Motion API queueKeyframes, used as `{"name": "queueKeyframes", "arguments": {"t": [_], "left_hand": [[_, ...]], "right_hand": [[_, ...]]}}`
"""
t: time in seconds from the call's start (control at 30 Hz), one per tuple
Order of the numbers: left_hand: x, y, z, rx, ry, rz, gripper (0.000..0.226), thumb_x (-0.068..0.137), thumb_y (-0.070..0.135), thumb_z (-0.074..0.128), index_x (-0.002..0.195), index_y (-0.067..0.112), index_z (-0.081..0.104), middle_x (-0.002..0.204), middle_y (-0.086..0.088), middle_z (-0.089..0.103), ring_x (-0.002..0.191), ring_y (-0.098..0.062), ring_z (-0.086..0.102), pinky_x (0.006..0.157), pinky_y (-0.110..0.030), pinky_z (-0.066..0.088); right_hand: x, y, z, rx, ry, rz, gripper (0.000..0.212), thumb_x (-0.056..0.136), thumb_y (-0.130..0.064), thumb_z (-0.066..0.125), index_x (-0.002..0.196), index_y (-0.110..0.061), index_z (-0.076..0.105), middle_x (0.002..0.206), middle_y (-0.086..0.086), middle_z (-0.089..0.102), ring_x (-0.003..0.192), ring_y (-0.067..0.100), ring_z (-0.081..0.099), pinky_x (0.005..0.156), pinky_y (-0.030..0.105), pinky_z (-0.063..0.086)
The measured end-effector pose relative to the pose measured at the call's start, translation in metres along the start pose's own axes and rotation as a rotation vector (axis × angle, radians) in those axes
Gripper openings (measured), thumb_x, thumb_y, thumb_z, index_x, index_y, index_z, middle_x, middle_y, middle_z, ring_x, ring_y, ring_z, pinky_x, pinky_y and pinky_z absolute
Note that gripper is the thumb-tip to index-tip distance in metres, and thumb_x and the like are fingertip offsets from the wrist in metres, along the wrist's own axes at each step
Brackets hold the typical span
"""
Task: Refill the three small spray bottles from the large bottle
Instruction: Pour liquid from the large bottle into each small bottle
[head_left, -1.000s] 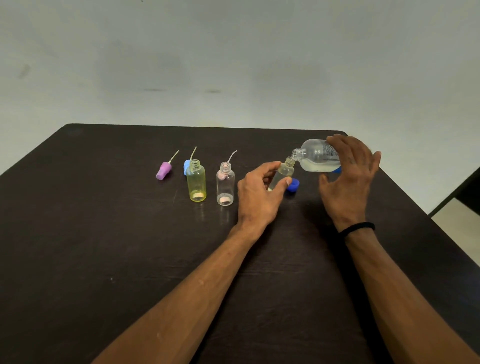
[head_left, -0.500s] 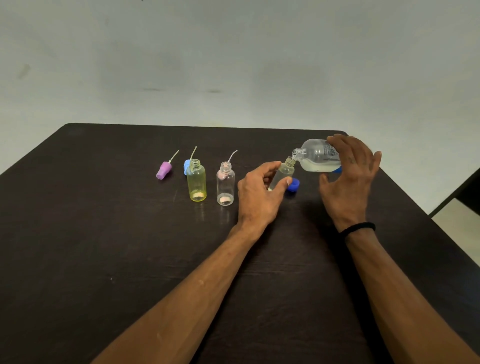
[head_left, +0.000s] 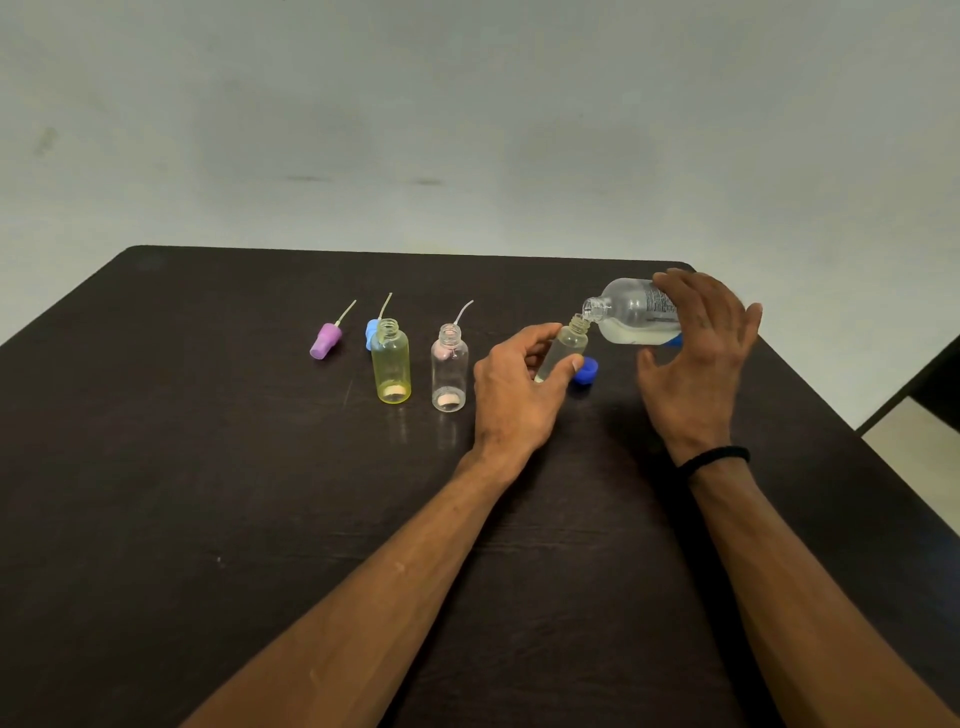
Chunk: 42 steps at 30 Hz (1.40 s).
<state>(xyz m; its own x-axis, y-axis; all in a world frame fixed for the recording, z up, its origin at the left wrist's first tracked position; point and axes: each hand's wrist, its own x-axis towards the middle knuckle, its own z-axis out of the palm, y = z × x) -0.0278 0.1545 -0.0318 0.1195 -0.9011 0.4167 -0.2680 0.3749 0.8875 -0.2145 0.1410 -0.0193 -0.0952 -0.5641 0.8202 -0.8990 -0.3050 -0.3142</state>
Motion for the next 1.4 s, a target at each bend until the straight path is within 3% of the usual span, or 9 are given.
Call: {"name": "queueKeyframes", "arguments": {"t": [1.4], "left_hand": [[0.0004,-0.0003,-0.0001,-0.002,-0.008,-0.005,0.045,0.088,0.023,0.085,0.131,0.018,0.073,0.115,0.008,0.078,0.099,0.005,0.069,0.087,-0.008,0.054]], "right_hand": [[0.0003,0.0002,0.0006,0.003,0.009,-0.003,0.082,0.07,0.01,0.078,0.144,-0.019,0.06,0.15,0.004,0.057,0.148,0.023,0.041,0.124,0.073,0.015]]}}
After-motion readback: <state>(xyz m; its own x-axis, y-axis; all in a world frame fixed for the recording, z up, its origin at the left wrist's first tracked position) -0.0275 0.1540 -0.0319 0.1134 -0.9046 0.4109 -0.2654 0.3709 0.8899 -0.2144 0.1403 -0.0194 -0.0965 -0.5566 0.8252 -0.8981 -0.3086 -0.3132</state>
